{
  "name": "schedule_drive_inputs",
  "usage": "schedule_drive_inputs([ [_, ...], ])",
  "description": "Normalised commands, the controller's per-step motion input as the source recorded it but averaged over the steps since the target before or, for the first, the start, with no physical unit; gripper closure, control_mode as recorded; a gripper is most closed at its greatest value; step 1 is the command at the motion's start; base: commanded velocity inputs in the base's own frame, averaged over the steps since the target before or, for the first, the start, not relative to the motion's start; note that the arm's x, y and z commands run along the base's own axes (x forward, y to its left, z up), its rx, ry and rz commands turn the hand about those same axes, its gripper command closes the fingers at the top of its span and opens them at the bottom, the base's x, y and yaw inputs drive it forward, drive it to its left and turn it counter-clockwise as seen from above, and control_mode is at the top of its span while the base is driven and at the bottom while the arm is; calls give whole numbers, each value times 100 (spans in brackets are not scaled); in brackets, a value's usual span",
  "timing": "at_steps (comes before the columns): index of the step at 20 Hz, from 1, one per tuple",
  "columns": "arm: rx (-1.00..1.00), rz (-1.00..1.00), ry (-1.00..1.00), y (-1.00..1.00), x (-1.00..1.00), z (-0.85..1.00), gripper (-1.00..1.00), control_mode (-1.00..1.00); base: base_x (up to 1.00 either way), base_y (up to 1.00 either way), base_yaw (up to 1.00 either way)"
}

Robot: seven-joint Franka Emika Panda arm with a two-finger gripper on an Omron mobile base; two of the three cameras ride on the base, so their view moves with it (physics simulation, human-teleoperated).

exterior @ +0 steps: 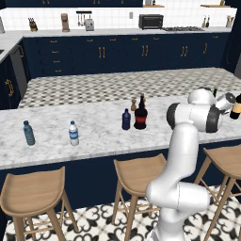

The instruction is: Move the plastic bottles in the middle to the plastics group, and the glass bottles in the middle to the glass group.

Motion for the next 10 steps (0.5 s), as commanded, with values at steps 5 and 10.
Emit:
schedule_drive_inputs([
  [5, 0, -1, 0, -6, 1, -1, 100, -100, 0, 0, 0],
  [10, 0, 0, 0, 0, 0, -33, 100, -100, 0, 0, 0],
])
